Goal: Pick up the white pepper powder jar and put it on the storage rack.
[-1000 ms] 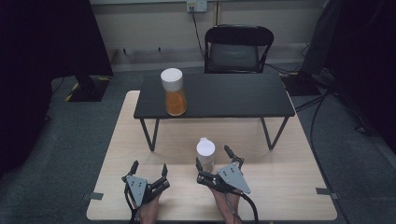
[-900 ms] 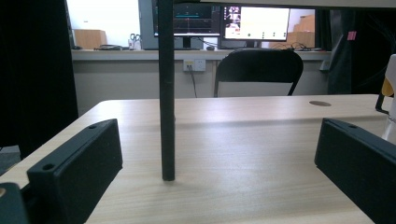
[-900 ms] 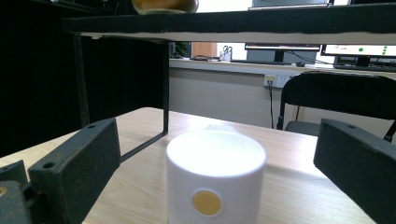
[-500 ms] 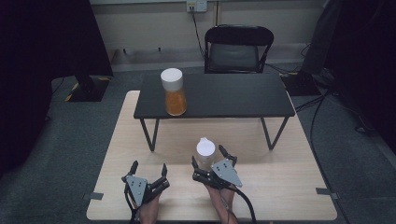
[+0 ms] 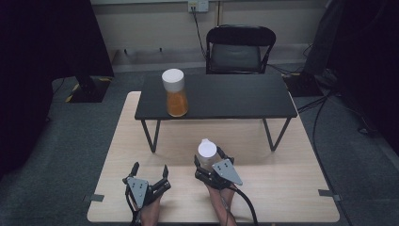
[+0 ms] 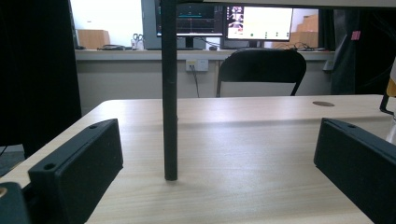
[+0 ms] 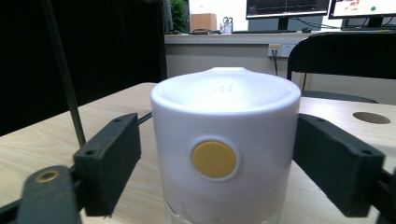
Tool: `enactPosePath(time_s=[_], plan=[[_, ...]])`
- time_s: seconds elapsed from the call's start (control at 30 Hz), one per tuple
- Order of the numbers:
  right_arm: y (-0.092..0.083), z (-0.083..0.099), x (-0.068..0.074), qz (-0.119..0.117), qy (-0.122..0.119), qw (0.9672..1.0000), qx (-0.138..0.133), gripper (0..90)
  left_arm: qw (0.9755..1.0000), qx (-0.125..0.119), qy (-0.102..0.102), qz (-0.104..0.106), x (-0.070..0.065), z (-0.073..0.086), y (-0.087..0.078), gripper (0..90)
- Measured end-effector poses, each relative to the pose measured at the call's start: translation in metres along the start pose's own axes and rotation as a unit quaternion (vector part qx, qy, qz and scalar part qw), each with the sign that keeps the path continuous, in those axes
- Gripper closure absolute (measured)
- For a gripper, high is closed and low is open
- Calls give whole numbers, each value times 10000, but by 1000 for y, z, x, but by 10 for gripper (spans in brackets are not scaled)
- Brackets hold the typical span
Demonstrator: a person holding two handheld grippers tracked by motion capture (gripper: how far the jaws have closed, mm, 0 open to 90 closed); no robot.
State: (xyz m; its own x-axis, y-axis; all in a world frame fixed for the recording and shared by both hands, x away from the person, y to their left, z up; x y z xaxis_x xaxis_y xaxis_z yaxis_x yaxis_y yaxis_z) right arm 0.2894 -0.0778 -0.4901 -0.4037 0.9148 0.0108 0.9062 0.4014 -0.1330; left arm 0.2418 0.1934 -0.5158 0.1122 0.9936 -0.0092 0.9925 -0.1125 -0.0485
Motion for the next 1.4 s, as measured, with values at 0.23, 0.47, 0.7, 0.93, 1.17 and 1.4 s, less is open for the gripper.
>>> enactPosePath(time_s=[0.23,0.47,0.7,0.93,1.17,1.4], plan=[[4,3,1,55,-92,9999,10,267,10000,-1,0,0,0,0,0,6],[3,3,1,95,-87,9999,-34,294,10000,0,1,1,0,0,0,6],[3,2,1,84,-120,9999,0,297,10000,0,0,2,0,0,0,6],[3,-2,-1,56,-154,9998,106,297,10000,0,1,1,0,0,0,6],[-1,-9,-1,-16,-173,9998,95,298,10000,0,1,1,0,0,0,6],[-4,-13,-2,-127,-186,9996,168,298,10000,1,1,1,0,0,0,6]])
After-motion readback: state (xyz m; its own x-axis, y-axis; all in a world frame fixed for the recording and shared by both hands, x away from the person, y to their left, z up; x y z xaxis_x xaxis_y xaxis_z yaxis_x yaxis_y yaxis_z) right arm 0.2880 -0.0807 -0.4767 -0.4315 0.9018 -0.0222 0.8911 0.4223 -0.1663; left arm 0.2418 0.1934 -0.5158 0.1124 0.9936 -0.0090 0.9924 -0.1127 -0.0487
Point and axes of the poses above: each handheld gripper's, and its own axes: y roughly forward along the jaws, z roughly out of its underside, x roughly to its left, the point moved 9 cm from there along y, roughly forward along the jaws, and after that the axes turned 4 degrees about x, right-handed, at the moved point
